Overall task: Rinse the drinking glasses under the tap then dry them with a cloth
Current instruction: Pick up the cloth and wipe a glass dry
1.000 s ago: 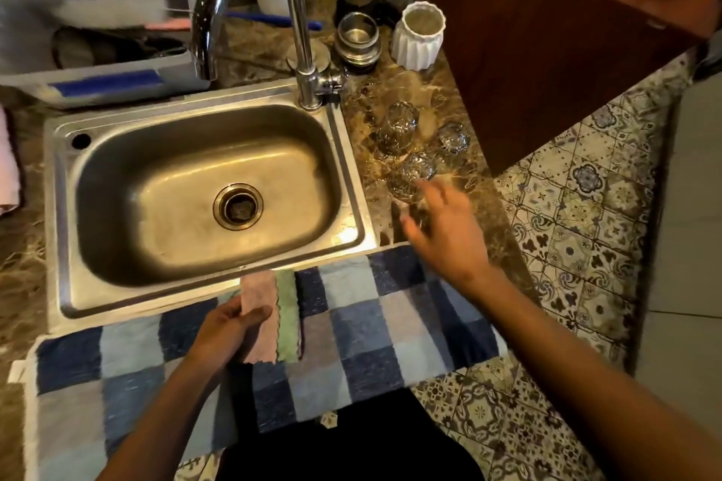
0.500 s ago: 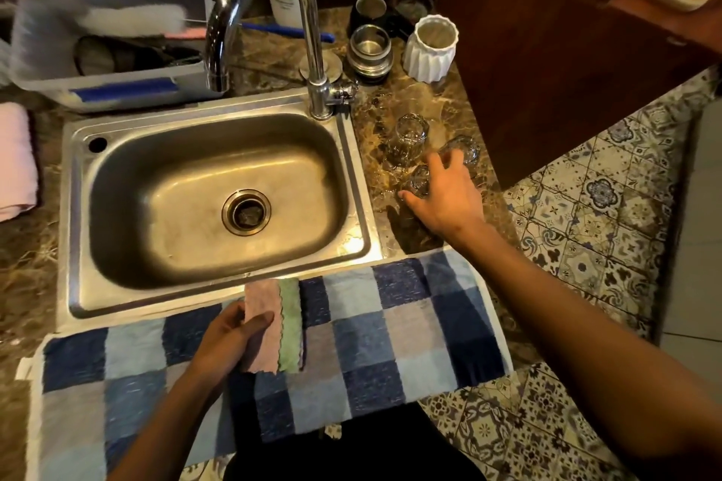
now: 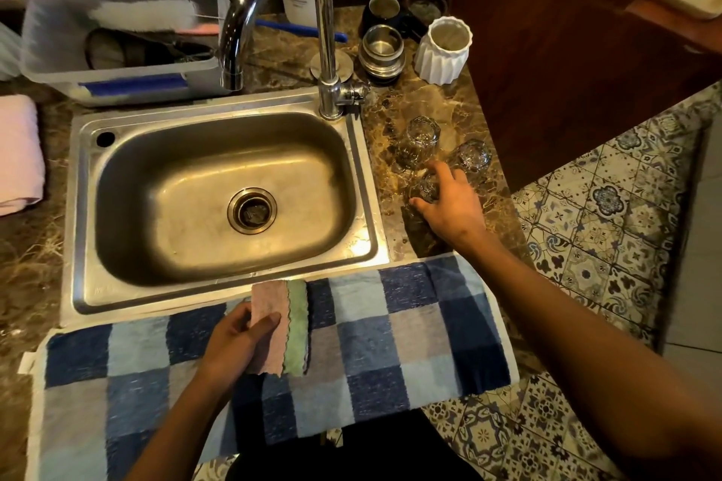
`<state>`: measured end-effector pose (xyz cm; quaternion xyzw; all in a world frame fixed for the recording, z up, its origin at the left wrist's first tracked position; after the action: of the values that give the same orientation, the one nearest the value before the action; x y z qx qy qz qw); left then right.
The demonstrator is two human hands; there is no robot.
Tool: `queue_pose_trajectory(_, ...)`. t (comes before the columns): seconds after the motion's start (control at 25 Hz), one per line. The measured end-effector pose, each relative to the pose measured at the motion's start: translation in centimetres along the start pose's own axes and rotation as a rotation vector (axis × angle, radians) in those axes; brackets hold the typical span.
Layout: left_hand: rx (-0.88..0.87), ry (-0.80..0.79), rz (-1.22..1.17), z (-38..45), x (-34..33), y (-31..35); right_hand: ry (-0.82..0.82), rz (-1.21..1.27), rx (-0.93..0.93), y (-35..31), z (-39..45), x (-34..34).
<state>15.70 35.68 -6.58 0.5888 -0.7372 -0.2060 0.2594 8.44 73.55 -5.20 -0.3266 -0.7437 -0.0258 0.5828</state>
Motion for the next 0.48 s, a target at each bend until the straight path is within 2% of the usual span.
queue_pose_trajectory(0.24,-0.007,-0.038,-0.029,-0.5,0.1,0.5,-0.01,0.131,0.051,0.0,-0.5,1.1)
queue_pose_trajectory(0.32,0.022,-0.065,-0.127,-1.1,0.0,1.4,-0.007,0.308,0.048,-0.5,-1.7,2.2)
queue_pose_trajectory(0.48,0.025,-0.16,-0.371,-3.2,0.2,4.0,-0.113,0.893,-0.07,-1.9,-5.5,4.0)
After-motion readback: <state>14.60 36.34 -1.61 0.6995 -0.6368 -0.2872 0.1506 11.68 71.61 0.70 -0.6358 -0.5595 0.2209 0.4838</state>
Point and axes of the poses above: each hand's wrist, its own z-axis towards the middle knuckle, its own x-axis out of the back of the hand, y = z × x, the point moved 3 cm from there along z, towards the middle knuckle, and after that the axes turned 4 degrees about -z, right-handed, at the moved point
